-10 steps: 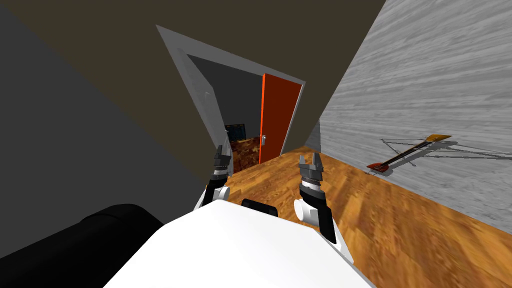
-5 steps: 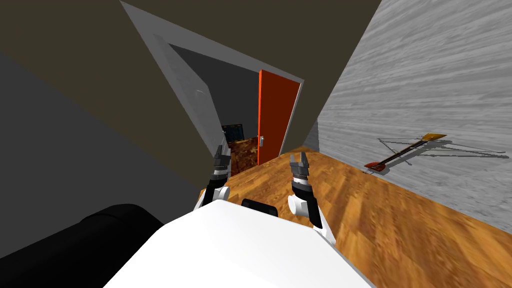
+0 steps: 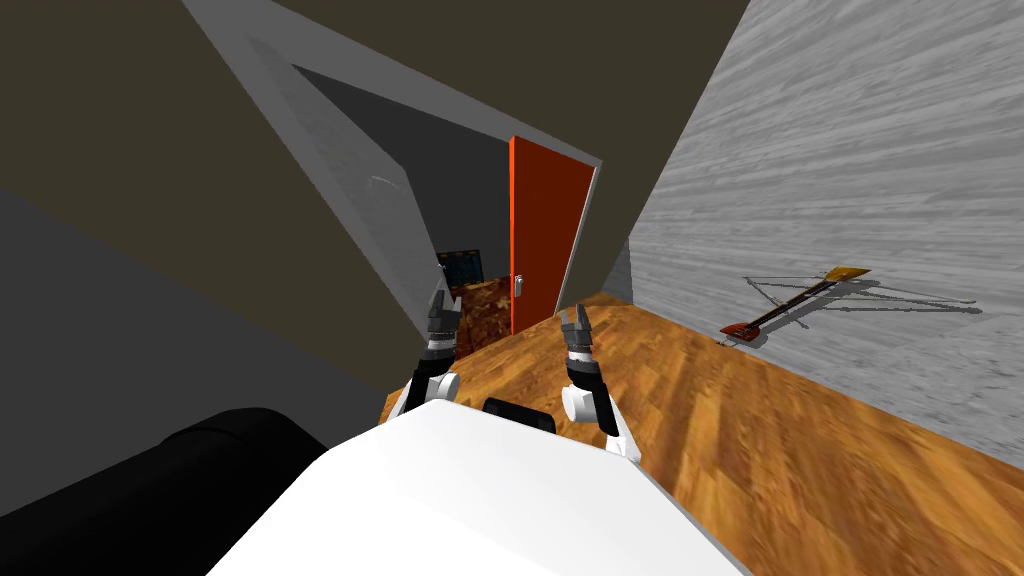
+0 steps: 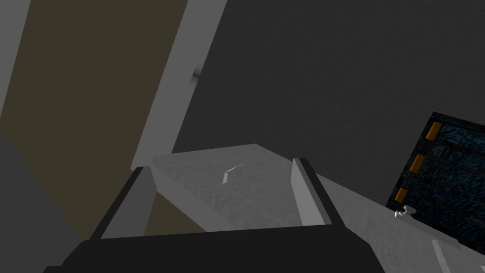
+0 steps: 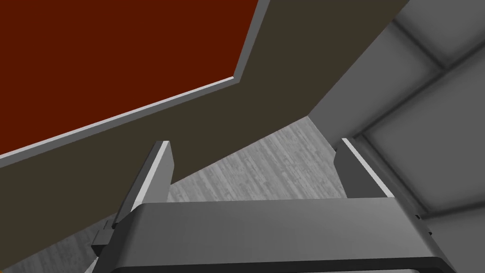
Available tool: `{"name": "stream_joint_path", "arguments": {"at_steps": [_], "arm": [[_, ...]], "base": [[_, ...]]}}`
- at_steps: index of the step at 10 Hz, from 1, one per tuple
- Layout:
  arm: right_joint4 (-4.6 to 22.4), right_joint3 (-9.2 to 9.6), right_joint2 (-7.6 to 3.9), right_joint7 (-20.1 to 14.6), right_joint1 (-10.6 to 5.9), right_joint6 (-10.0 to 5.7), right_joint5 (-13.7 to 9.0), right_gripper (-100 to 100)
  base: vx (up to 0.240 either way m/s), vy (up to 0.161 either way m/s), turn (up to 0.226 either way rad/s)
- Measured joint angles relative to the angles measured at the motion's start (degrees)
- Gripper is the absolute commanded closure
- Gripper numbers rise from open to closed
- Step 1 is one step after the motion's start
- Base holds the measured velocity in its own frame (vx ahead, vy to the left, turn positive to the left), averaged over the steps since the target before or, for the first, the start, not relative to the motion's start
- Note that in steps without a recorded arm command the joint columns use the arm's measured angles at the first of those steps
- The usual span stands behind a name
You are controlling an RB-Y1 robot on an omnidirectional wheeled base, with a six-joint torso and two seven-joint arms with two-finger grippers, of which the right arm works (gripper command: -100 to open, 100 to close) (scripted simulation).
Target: Push the door open
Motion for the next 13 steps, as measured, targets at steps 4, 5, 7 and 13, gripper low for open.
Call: {"name": "stream_joint_path", "arguments": {"at_steps": [4,5,7,13], "arm": [[5.26,3.34,-0.89,-1.50,-3.87,0.79,-0.34,-100],[6.14,4.38,-1.07,-1.84,-4.49,1.10,-0.37,-100],[8.34,6.27,-0.97,-2.11,-5.76,1.34,-0.25,-100],[14.36,11.49,-1.90,-3.92,-10.26,2.90,-0.51,-100]], "base": [[0.131,-0.005,-0.060],[0.114,-0.008,-0.036],[0.120,-0.004,-0.064],[0.115,-0.010,-0.047]]}}
